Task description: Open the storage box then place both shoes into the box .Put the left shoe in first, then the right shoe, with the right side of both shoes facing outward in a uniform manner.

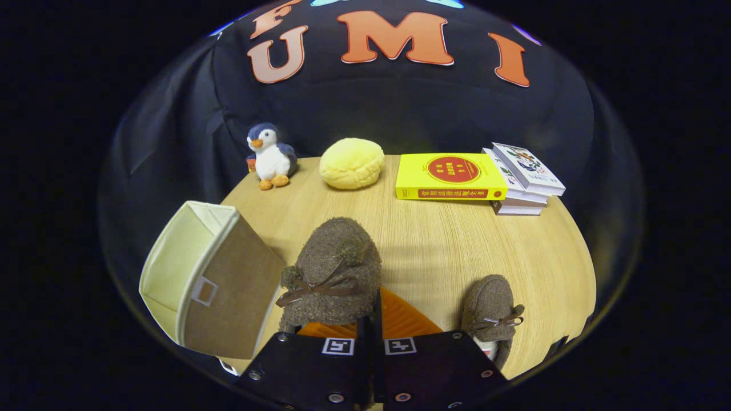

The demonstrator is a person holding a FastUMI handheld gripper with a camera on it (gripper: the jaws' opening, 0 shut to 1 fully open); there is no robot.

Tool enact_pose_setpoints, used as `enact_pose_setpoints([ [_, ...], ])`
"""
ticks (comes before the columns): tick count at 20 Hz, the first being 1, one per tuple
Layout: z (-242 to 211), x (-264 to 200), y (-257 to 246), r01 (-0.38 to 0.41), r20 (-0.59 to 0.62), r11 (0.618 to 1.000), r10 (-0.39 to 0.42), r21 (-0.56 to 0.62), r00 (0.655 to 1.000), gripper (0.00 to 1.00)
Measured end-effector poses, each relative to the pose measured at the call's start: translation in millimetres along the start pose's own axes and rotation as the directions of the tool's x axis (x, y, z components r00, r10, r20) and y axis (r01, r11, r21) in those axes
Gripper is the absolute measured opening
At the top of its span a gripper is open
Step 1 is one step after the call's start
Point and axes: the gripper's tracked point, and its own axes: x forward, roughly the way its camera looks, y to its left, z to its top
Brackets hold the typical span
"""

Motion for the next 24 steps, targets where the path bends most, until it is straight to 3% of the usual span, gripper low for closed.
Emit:
enact_pose_setpoints([
  [11,56,-34,127,-0.118,-0.023,0.993,0.118,-0.008,0.993,0.05],
  [16,46,-24,201,-0.175,-0.07,0.984,0.172,-0.042,0.983,0.05],
  [24,5,17,260,-0.143,-0.193,0.986,0.124,-0.088,0.973,0.05],
])
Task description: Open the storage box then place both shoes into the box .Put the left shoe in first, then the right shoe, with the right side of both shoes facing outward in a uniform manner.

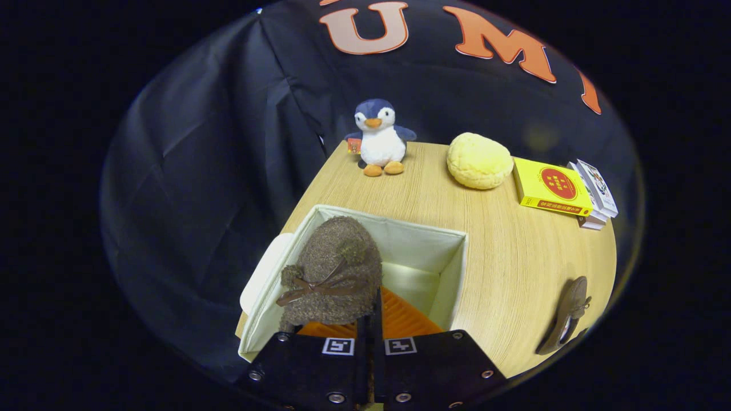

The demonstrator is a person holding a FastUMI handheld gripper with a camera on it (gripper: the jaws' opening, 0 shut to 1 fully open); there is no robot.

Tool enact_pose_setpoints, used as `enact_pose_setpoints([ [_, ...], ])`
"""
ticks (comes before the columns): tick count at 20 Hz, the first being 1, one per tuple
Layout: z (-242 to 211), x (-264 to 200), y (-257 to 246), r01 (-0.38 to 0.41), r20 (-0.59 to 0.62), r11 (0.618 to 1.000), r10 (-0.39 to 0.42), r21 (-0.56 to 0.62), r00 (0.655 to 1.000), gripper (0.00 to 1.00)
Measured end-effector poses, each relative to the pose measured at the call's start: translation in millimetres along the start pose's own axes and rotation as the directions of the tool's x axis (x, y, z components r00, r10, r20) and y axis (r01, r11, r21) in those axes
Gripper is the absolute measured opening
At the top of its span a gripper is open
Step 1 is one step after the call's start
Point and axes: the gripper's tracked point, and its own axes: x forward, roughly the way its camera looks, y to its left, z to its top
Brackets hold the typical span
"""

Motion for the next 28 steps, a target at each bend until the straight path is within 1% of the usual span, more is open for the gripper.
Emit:
enact_pose_setpoints([
  [2,-10,15,5,0.031,-0.042,0.999,-0.032,-0.005,0.999,0.05],
  [5,-27,36,14,0.045,-0.113,0.999,-0.045,-0.003,0.993,0.07],
  [7,-41,45,22,0.037,-0.171,0.999,-0.033,0.024,0.985,0.09],
  [8,-48,46,25,0.031,-0.2,0.999,-0.022,0.039,0.98,0.13],
  [10,-62,49,40,-0.012,-0.256,0.997,0.031,0.073,0.966,0.16],
  [11,-62,48,42,-0.025,-0.26,0.997,0.042,0.067,0.965,0.15],
  [12,-58,48,42,-0.037,-0.25,0.998,0.05,0.054,0.967,0.12],
  [13,-56,47,42,-0.058,-0.245,0.997,0.069,0.051,0.967,0.11],
  [14,-54,44,45,-0.093,-0.239,0.994,0.105,0.06,0.965,0.11],
  [17,-47,19,42,-0.161,-0.205,0.984,0.172,0.07,0.964,0.17],
  [19,-38,3,31,-0.195,-0.167,0.979,0.203,0.066,0.965,0.26],
  [20,-32,-7,25,-0.211,-0.145,0.975,0.218,0.063,0.965,0.33],
  [22,-24,-26,10,-0.243,-0.102,0.969,0.247,0.054,0.964,0.38],
  [23,-22,-37,-1,-0.253,-0.08,0.966,0.257,0.048,0.963,0.39],
  [24,-17,-46,-13,-0.257,-0.053,0.966,0.259,0.038,0.964,0.42],
  [25,-13,-53,-28,-0.253,-0.027,0.967,0.254,0.031,0.967,0.43],
  [27,-12,-69,-54,-0.245,0.016,0.969,0.245,0.028,0.969,0.49],
  [28,-11,-75,-68,-0.241,0.034,0.97,0.24,0.029,0.97,0.53],
])
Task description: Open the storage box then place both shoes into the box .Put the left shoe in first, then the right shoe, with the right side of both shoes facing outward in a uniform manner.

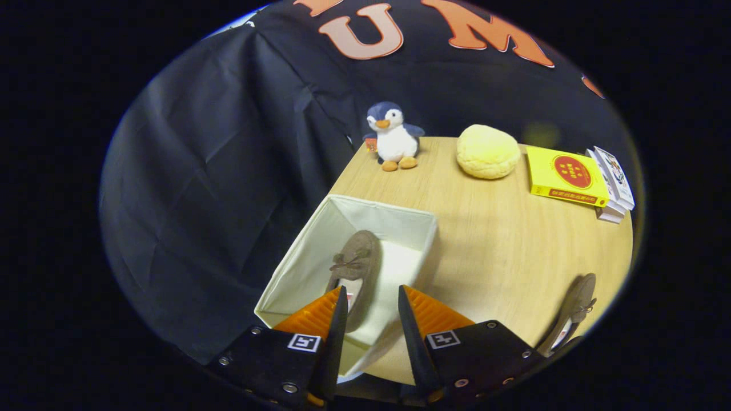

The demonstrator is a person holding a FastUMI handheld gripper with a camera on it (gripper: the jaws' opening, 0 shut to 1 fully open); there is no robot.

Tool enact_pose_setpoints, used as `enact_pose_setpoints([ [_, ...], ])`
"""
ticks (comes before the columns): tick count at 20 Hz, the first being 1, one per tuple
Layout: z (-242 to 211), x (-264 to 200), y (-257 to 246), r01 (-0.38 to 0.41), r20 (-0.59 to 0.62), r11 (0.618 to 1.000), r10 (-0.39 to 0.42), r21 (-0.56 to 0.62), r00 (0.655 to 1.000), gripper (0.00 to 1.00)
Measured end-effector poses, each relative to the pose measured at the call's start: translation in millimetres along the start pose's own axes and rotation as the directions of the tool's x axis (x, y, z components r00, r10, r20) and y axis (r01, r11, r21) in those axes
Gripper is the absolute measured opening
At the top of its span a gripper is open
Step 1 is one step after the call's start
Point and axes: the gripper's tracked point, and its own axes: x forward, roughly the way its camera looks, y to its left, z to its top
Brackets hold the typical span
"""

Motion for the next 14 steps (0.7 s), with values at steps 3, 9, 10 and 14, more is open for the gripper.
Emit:
enact_pose_setpoints([
  [3,-5,-22,-43,0.047,0.037,0.999,-0.046,-0.005,0.998,0.65],
  [9,-29,-58,-133,0.157,0.069,0.986,-0.16,0.048,0.985,0.9],
  [10,-36,-63,-150,0.181,0.071,0.982,-0.185,0.058,0.98,0.93],
  [14,-72,-78,-213,0.263,0.029,0.96,-0.267,0.1,0.963,0.97],
])
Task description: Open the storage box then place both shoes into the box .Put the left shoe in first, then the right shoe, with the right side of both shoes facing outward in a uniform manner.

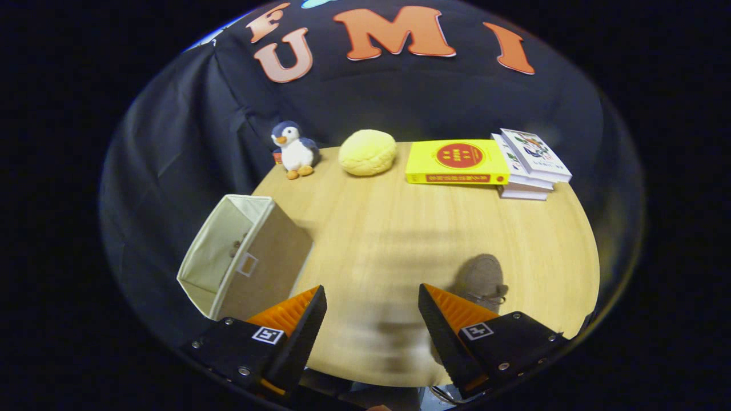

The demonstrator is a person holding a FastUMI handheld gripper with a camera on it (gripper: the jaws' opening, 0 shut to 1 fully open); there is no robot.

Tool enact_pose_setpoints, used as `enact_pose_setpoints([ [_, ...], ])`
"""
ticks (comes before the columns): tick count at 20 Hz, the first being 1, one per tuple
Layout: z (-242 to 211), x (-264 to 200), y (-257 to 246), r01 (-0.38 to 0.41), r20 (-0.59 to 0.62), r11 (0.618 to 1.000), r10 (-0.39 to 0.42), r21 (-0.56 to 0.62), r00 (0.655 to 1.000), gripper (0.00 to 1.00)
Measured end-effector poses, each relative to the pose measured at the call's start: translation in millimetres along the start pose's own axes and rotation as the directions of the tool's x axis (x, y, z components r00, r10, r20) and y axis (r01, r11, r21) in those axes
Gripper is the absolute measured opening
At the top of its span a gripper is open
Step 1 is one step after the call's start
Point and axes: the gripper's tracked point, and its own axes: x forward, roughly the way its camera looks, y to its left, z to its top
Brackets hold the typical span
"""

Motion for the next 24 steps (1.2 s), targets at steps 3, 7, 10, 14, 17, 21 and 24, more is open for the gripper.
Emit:
enact_pose_setpoints([
  [3,-19,1,-43,0.043,-0.02,0.999,-0.042,0.033,0.999,0.97],
  [7,-51,10,-91,0.109,-0.075,0.992,-0.105,0.056,0.992,0.95],
  [10,-66,14,-111,0.123,-0.093,0.991,-0.117,0.058,0.989,0.87],
  [14,-82,27,-137,0.138,-0.114,0.99,-0.133,0.037,0.985,0.8],
  [17,-80,47,-150,0.155,-0.087,0.988,-0.153,0.019,0.984,0.73],
  [21,-73,64,-154,0.156,-0.059,0.983,-0.151,0.097,0.987,0.52],
  [24,-80,72,-157,0.173,-0.097,0.978,-0.162,0.12,0.982,0.35],
])
